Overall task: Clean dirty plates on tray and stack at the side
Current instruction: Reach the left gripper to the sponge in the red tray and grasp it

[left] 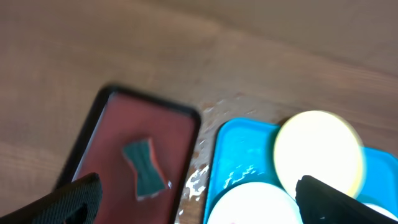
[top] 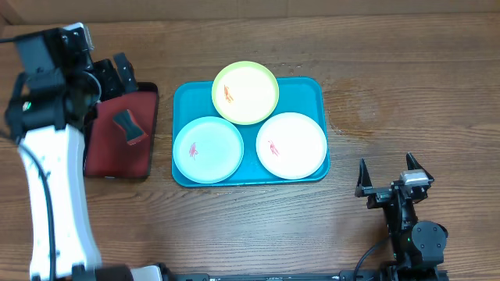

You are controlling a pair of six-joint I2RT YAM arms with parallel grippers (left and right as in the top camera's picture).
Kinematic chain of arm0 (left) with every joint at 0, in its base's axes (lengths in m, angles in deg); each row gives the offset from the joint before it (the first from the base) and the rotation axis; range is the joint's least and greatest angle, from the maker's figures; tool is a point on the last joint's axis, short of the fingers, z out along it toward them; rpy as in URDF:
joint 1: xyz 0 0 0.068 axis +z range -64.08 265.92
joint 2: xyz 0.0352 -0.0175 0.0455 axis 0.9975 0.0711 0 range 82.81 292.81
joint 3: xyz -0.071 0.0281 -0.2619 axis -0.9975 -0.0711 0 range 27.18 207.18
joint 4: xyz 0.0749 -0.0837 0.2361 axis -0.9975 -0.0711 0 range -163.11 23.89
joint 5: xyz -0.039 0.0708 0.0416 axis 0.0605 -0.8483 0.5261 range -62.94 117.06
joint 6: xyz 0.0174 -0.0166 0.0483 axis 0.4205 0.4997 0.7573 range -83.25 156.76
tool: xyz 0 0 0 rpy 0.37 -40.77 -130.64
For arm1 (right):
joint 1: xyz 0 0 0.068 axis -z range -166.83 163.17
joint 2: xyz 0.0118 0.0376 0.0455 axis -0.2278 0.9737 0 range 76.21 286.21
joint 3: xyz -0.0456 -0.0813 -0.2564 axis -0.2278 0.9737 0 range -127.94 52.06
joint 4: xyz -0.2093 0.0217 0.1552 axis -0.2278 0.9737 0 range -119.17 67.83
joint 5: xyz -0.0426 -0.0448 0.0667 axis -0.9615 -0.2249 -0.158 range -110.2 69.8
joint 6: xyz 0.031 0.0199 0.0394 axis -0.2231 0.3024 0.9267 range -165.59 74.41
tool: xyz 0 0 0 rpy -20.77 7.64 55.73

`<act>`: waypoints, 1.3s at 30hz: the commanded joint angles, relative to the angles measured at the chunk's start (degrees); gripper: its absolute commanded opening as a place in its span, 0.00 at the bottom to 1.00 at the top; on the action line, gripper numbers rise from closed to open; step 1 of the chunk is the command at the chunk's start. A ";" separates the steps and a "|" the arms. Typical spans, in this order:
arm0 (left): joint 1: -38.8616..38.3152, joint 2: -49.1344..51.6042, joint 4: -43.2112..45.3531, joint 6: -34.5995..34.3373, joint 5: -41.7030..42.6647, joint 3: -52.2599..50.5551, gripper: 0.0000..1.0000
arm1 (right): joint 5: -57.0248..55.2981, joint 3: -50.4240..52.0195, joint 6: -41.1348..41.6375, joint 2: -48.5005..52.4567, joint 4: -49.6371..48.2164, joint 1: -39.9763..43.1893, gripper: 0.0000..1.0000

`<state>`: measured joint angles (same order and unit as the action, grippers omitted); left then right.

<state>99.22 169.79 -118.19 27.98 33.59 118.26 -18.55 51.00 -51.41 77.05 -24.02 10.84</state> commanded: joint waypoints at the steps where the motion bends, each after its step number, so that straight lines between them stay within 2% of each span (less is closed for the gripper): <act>1: 1.03 5.27 -0.52 -11.39 -8.09 1.18 1.00 | -0.13 0.59 -0.02 -0.57 -0.37 0.15 1.00; 4: 1.42 10.54 1.29 -15.26 -11.21 1.16 1.00 | -0.13 0.59 -0.02 -0.57 -0.37 0.15 1.00; 13: 1.49 22.67 3.23 -15.21 -12.52 1.16 1.00 | -0.13 0.59 -0.02 -0.57 -0.37 0.15 1.00; 22: 1.81 30.10 4.00 -15.21 -14.67 1.16 1.00 | -0.13 0.59 -0.02 -0.57 -0.37 0.15 1.00; 32: 3.45 37.16 4.26 -12.59 -9.86 1.01 0.99 | -0.13 0.59 -0.02 -0.57 -0.37 0.15 1.00; 34: 3.45 38.05 4.31 -12.57 -9.92 0.98 0.92 | -0.13 0.59 -0.02 -0.57 -0.37 0.15 1.00; 36: 3.50 38.38 4.39 -12.57 -9.99 0.98 0.77 | -0.13 0.59 -0.02 -0.57 -0.37 0.15 1.00; 38: 3.58 38.38 4.50 -12.41 -10.10 0.98 0.46 | -0.13 0.59 -0.02 -0.57 -0.37 0.15 1.00; 39: 3.63 38.38 4.61 -12.13 -10.10 0.98 0.36 | -0.13 0.59 -0.02 -0.57 -0.37 0.15 1.00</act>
<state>102.57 207.23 -113.60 14.67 23.40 118.33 -18.53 51.00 -51.41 77.05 -24.05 10.84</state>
